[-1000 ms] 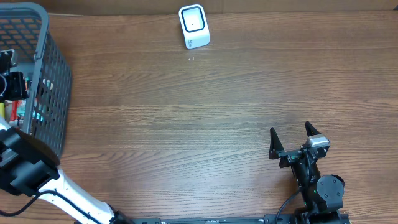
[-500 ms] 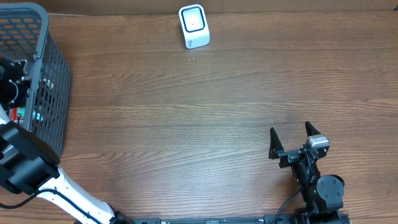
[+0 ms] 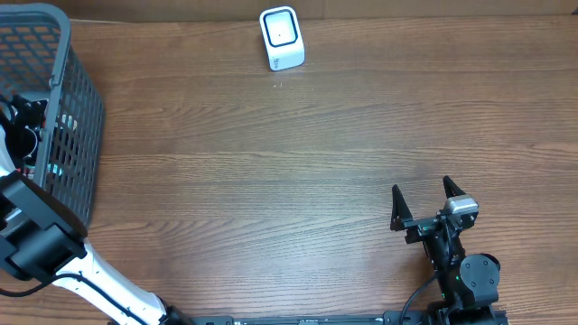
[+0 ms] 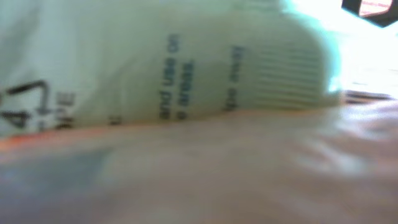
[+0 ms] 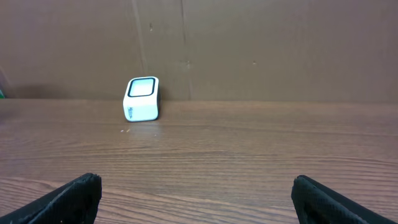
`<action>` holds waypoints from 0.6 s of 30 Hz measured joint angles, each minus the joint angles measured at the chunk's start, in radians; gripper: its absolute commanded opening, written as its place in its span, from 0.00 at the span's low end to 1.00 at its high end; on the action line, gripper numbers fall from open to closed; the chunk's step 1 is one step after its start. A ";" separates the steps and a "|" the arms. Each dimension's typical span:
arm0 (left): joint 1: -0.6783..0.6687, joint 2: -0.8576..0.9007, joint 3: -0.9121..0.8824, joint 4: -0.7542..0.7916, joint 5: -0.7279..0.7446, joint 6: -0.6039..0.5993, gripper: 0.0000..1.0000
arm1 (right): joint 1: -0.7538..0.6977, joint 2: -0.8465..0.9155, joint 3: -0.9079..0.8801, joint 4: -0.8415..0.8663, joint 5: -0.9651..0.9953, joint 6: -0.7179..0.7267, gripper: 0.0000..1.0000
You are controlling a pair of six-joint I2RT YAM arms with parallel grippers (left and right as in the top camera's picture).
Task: Scan the item barcode
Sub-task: 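Lower the left gripper into the basket and grasp a teal-orange snack pack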
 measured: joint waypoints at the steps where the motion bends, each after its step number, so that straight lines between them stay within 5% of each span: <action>1: -0.001 -0.001 0.000 0.001 -0.001 -0.002 0.36 | 0.000 0.000 0.000 0.000 0.000 0.000 1.00; 2: -0.002 -0.002 0.000 0.001 0.000 -0.002 0.27 | 0.000 0.000 0.000 0.000 0.000 0.000 1.00; 5: -0.001 -0.009 0.003 -0.002 0.023 0.000 0.23 | 0.000 0.000 0.000 0.000 0.000 0.000 1.00; 18: -0.002 0.024 0.137 -0.081 0.023 -0.066 0.20 | 0.000 0.000 0.000 0.000 0.000 0.000 1.00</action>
